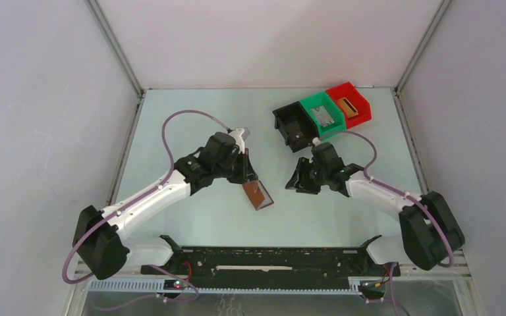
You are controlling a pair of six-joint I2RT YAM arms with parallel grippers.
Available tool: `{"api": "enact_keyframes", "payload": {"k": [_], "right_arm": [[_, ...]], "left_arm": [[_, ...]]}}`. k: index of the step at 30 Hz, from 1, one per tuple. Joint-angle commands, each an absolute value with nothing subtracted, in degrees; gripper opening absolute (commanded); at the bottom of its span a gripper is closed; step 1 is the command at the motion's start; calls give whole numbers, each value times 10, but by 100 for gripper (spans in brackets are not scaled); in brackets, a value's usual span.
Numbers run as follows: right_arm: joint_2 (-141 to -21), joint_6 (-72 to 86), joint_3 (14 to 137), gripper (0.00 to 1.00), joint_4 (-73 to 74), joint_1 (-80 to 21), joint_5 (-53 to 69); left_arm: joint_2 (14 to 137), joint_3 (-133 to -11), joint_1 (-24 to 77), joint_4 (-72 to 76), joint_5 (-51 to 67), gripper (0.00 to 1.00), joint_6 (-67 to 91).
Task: Take the credit cards out of the card holder
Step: Open the card holder at the center of the board.
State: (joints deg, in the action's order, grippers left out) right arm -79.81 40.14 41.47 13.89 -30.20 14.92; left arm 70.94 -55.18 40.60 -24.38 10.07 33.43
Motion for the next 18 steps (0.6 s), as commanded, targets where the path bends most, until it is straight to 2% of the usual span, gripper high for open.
{"api": "enact_keyframes", "payload": {"k": [1, 6, 12, 18], "right_arm": [[-747, 396, 420, 55, 158, -290, 133], [-743, 415, 420, 53, 145, -311, 135], [-779, 425, 426, 38, 115, -347, 130], [-834, 427, 454, 37, 87, -363, 147]], "left_arm": [[708, -556, 404, -234, 110, 0, 326], [672, -519, 381, -257, 87, 0, 323], [636, -412, 333, -272, 75, 0, 347], [645, -344, 298, -247, 30, 0, 373]]}}
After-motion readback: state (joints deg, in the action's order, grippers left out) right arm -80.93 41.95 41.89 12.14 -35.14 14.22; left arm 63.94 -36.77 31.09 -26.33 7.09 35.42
